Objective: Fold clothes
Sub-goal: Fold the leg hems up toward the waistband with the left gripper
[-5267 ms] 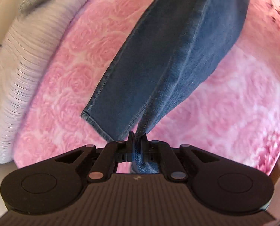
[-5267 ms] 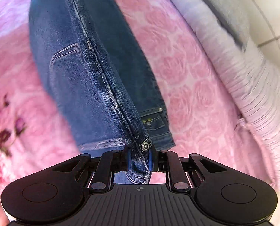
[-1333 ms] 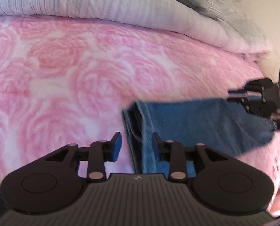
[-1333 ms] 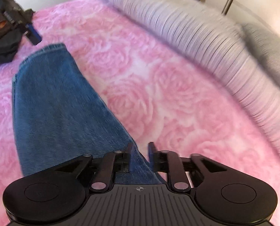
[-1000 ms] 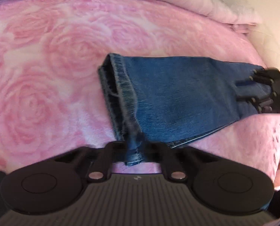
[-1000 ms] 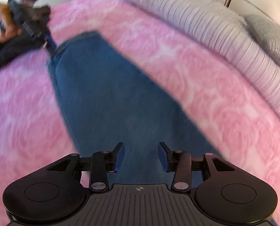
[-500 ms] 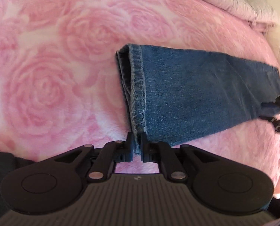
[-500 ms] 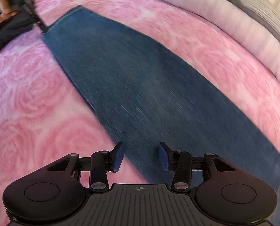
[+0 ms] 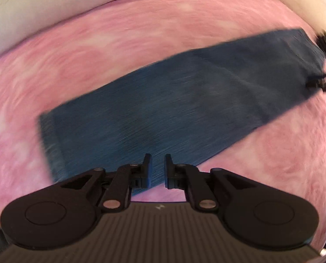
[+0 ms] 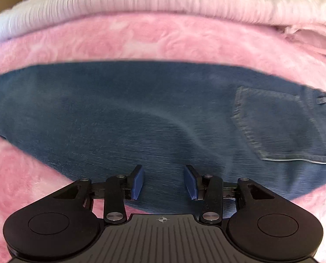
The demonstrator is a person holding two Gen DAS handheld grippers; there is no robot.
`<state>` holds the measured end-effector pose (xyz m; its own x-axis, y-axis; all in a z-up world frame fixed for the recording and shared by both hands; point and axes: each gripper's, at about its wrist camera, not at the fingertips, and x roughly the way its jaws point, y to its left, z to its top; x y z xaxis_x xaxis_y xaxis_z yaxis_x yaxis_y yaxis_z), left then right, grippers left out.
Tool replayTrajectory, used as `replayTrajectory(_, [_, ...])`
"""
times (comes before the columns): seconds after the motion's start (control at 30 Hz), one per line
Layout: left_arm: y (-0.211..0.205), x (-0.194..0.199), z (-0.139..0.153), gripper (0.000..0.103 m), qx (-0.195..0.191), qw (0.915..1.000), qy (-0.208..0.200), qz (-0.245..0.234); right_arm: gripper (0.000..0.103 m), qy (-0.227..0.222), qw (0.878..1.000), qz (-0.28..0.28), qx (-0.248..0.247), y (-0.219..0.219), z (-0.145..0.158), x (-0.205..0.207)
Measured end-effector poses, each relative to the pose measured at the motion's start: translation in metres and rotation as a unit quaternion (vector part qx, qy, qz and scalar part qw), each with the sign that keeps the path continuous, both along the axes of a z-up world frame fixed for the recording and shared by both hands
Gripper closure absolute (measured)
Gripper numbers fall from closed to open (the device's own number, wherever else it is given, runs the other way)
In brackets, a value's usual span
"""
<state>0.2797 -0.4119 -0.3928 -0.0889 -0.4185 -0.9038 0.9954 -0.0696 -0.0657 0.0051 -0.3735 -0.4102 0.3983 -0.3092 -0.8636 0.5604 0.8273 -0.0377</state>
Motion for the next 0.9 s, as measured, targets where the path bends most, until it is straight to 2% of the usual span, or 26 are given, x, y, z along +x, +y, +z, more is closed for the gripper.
replayTrajectory(0.03, [-0.006, -0.019, 0.004, 0.091, -0.009, 0.9998, -0.004, -0.017, 0.059, -0.003, 1.000, -0.001, -0.014, 0.001, 0.009, -0.011])
replayTrajectory(0.1, [-0.016, -0.061, 0.010, 0.070, -0.031, 0.9972, -0.013, -0.067, 0.057, -0.017, 0.999, -0.009, -0.035, 0.003, 0.022, -0.039])
replayTrajectory(0.17, [-0.027, -0.116, 0.016, 0.068, -0.061, 0.9874, -0.032, -0.142, 0.051, -0.018, 0.998, -0.036, -0.041, 0.003, 0.027, -0.065])
replayTrajectory(0.2, [-0.031, -0.143, 0.017, 0.068, -0.074, 0.9799, -0.039, -0.181, 0.049, -0.023, 0.998, -0.054, -0.035, 0.003, 0.025, -0.078])
replayTrajectory(0.23, [-0.035, -0.170, 0.016, 0.068, -0.085, 0.9706, -0.045, -0.220, 0.048, -0.028, 0.996, -0.079, -0.028, 0.004, 0.022, -0.090])
replayTrajectory(0.33, [-0.045, -0.251, 0.002, 0.068, -0.115, 0.9310, -0.081, -0.337, 0.048, -0.051, 0.989, -0.140, 0.002, 0.006, 0.012, -0.112])
replayTrajectory(0.43, [-0.055, -0.313, -0.024, 0.068, -0.134, 0.8931, -0.109, -0.416, 0.047, -0.074, 0.977, -0.199, 0.031, 0.008, 0.002, -0.134])
replayTrajectory(0.47, [-0.058, -0.328, -0.033, 0.068, -0.137, 0.8829, -0.121, -0.433, 0.047, -0.086, 0.973, -0.210, 0.034, 0.007, 0.002, -0.138])
replayTrajectory(0.5, [-0.064, -0.332, -0.036, 0.069, -0.133, 0.8823, -0.119, -0.436, 0.047, -0.098, 0.970, -0.222, 0.036, 0.007, 0.002, -0.143])
replayTrajectory(0.53, [-0.072, -0.332, -0.035, 0.072, -0.125, 0.8872, -0.109, -0.431, 0.047, -0.106, 0.968, -0.226, 0.038, 0.007, 0.002, -0.147])
replayTrajectory(0.6, [-0.089, -0.330, -0.032, 0.097, -0.109, 0.8964, -0.088, -0.420, 0.047, -0.124, 0.963, -0.235, 0.041, 0.007, 0.000, -0.156])
replayTrajectory(0.63, [-0.097, -0.330, -0.031, 0.100, -0.102, 0.9008, -0.077, -0.415, 0.047, -0.130, 0.963, -0.234, 0.042, 0.009, 0.000, -0.159])
replayTrajectory(0.73, [-0.122, -0.327, -0.026, 0.103, -0.078, 0.9126, -0.046, -0.399, 0.047, -0.157, 0.961, -0.225, 0.042, 0.013, 0.000, -0.159])
replayTrajectory(0.77, [-0.130, -0.322, -0.022, 0.103, -0.072, 0.9191, -0.031, -0.386, 0.047, -0.169, 0.959, -0.223, 0.042, 0.014, 0.000, -0.155])
replayTrajectory(0.83, [-0.146, -0.306, -0.012, 0.103, -0.059, 0.9318, 0.001, -0.358, 0.045, -0.199, 0.952, -0.230, 0.044, 0.011, -0.002, -0.146])
replayTrajectory(0.9, [-0.159, -0.297, -0.007, 0.103, -0.047, 0.9380, 0.026, -0.342, 0.045, -0.225, 0.941, -0.247, 0.047, 0.006, -0.005, -0.137])
